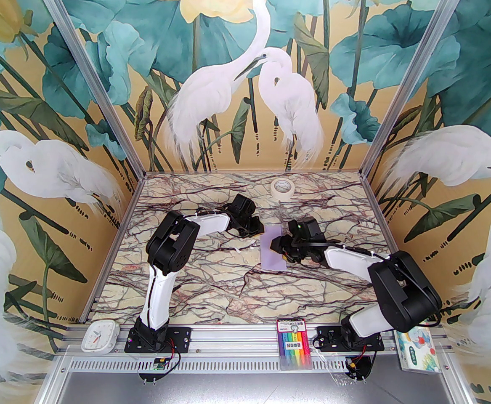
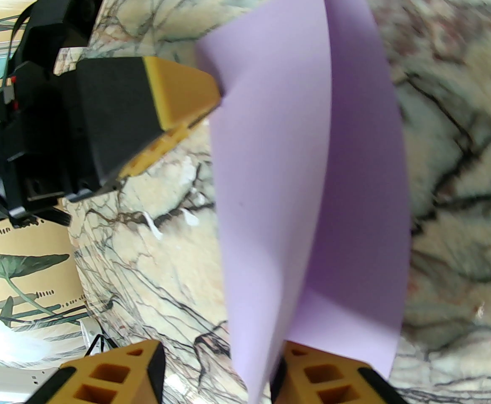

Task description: Fold a paper plane with a square sheet of paper (fold left side to right side)

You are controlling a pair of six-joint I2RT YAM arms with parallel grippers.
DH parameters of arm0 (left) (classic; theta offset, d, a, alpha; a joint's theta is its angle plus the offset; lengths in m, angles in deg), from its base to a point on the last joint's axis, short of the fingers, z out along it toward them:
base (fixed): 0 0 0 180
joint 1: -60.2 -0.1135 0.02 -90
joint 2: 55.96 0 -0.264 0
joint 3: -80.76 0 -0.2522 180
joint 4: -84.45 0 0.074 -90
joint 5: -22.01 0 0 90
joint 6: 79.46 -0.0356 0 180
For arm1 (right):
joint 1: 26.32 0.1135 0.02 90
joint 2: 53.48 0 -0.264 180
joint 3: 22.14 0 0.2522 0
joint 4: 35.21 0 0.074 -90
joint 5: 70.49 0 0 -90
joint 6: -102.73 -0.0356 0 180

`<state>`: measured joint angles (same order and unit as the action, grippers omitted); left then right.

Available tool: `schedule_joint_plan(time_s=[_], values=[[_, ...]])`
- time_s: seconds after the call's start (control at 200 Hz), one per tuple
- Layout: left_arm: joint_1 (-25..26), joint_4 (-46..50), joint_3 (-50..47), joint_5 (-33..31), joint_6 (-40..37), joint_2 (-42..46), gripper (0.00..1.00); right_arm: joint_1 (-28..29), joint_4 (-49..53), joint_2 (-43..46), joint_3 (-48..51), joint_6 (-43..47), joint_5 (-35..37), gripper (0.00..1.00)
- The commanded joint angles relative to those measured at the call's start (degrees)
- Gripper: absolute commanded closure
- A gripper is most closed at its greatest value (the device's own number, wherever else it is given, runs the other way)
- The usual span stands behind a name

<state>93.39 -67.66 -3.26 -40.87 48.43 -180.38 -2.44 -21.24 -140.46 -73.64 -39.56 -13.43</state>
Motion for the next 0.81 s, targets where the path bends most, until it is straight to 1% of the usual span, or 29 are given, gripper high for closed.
schedule_joint_plan(time_s=[0.0, 0.14, 0.34, 0.54, 0.8], values=[[1.0, 3.4, -1.57, -1.14, -0.08, 0.85, 0.88, -0.27, 4.03, 0.41, -1.84, 2.78, 0.52, 0.53], [1.0, 3.46, -1.47, -1.26, -0.11, 0.85, 0.88, -0.35, 8.18, 3.29, -0.88, 4.46, 1.71, 0.53], [0.98, 3.36, -1.43, -1.18, -0.03, 0.58, 0.88, -0.32, 10.12, 5.28, -0.59, 4.61, 2.28, 0.53], [0.95, 3.35, -1.67, -1.19, -0.1, 0.76, 0.88, -0.35, 8.21, 5.11, -1.01, 4.26, 1.32, 0.53], [1.09, 3.23, -1.82, -1.06, -0.01, 0.88, 0.88, -0.18, 3.06, -0.08, -3.17, 3.11, -0.65, 0.54]])
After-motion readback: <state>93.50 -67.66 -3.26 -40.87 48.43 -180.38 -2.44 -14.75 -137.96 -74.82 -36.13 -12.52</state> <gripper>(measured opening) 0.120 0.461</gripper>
